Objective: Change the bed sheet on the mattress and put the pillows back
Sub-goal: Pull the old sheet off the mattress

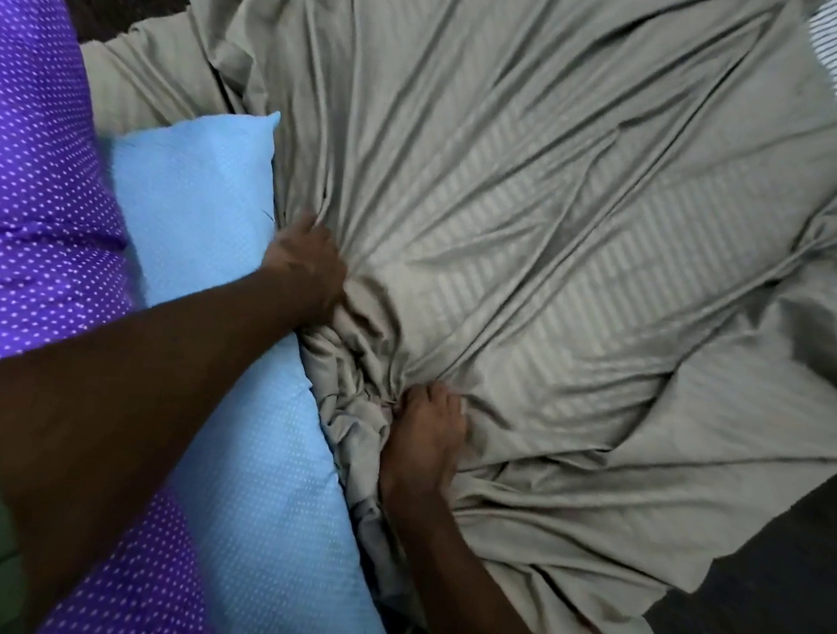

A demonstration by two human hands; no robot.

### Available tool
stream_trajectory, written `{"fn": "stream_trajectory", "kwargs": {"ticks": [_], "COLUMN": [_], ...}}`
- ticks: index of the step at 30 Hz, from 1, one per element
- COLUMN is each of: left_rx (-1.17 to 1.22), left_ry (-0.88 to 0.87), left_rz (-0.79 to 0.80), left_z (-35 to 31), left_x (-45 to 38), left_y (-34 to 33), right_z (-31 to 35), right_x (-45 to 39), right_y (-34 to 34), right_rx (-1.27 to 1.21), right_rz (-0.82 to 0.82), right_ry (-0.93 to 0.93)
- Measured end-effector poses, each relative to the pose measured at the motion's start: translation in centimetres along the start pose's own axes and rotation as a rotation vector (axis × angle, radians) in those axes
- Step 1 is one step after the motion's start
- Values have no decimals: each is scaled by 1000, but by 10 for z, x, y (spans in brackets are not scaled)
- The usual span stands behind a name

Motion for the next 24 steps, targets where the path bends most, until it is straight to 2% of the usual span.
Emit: {"fn": "stream_trajectory", "kwargs": {"ticks": [1, 3, 4, 5, 6, 8, 10, 13, 16, 18, 21, 23, 24], "left_rx": [-67, -115, -116, -100, -62, 81, 210, 242, 215, 190, 128, 189, 204], "left_ry": [37, 90, 80, 39, -30, -179, -259, -269, -380, -438, -261, -90, -58], "left_rz": [49, 90, 59, -29, -176, -421, -461, -478, -541, -446, -204, -139, -188], "left_z": [1, -1, -5, -9, -14, -21, -26, -27, -27, -28, -23, -20, -21], "left_x": [4, 7, 7, 9, 9, 5, 2, 2, 5, 7, 9, 9, 8], "left_y": [-1, 3, 7, 13, 17, 15, 9, -1, -1, 2, 7, 7, 5], "right_z": [4, 9, 8, 4, 0, -15, -28, -27, -23, -19, -9, -8, -10], "right_x": [-4, -9, -12, -14, -17, -20, -13, -4, -4, 2, 17, 21, 20], "right_y": [3, 7, 9, 12, 17, 26, 22, 8, 5, -2, -4, 6, 7], "right_rx": [-24, -64, -108, -150, -173, -95, 46, 151, 112, 73, 6, -187, -287], "right_rz": [89, 416, 569, 637, 591, 250, 40, -76, -78, -10, 211, 329, 308], "right_ry": [73, 259, 311, 299, 253, 86, -54, -2, 33, 132, 340, 244, 126]}}
Point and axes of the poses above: each hand's wrist, its own x-axis away from the middle knuckle, its own y-axis out of the back of the hand, z = x × y, the point moved 3 cm from there along -x, towards the middle knuckle, and after that the axes turned 10 degrees about x, right-handed, at the moved point
